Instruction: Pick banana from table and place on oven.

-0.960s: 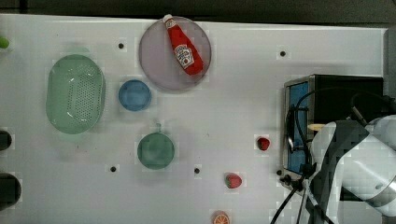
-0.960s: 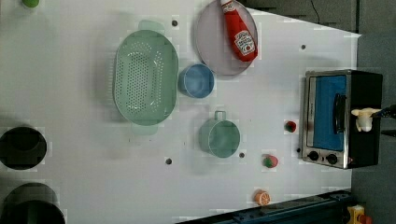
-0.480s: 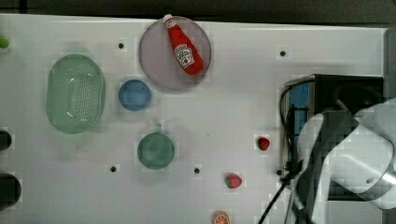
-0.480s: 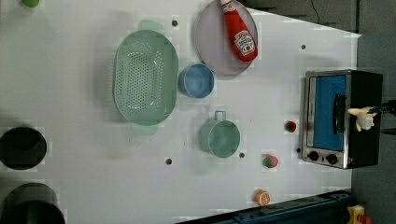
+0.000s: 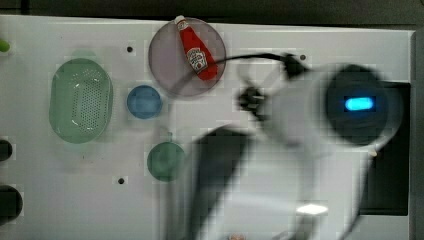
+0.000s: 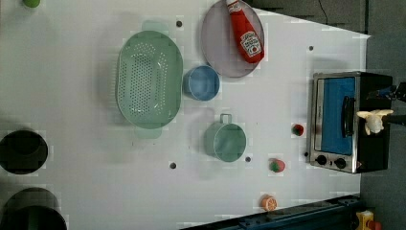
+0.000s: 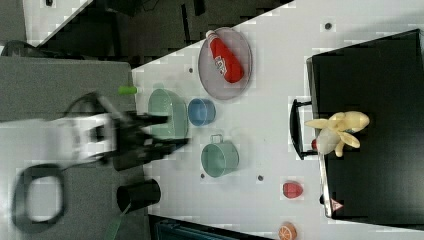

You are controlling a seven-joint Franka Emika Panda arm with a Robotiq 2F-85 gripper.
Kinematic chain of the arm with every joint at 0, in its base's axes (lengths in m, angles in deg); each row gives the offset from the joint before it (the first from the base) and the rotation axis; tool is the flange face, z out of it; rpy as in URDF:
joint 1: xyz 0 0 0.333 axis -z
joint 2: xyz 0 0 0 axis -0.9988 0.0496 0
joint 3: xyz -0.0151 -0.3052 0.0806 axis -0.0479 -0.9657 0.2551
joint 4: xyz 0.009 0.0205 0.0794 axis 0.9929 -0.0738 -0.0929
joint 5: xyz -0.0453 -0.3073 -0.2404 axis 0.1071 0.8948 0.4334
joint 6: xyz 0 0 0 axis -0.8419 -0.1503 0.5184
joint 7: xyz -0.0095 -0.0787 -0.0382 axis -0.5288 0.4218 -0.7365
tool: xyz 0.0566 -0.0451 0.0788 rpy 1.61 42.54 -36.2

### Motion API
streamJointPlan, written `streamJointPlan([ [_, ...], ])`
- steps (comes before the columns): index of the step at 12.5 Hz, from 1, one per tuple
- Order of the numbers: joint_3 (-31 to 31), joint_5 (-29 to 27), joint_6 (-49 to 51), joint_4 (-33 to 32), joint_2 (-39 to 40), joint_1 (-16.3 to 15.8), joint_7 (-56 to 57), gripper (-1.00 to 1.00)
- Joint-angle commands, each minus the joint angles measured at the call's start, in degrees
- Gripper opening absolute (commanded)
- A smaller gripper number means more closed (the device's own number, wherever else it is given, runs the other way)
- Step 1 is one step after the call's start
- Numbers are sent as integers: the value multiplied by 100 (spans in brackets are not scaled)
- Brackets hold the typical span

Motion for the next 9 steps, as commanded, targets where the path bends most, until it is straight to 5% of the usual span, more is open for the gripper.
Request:
streamJointPlan([
  [1,400,136,953,110,-646,-119,-2019,100],
  [9,494,137,973,70,-974,-109,-2301,100],
])
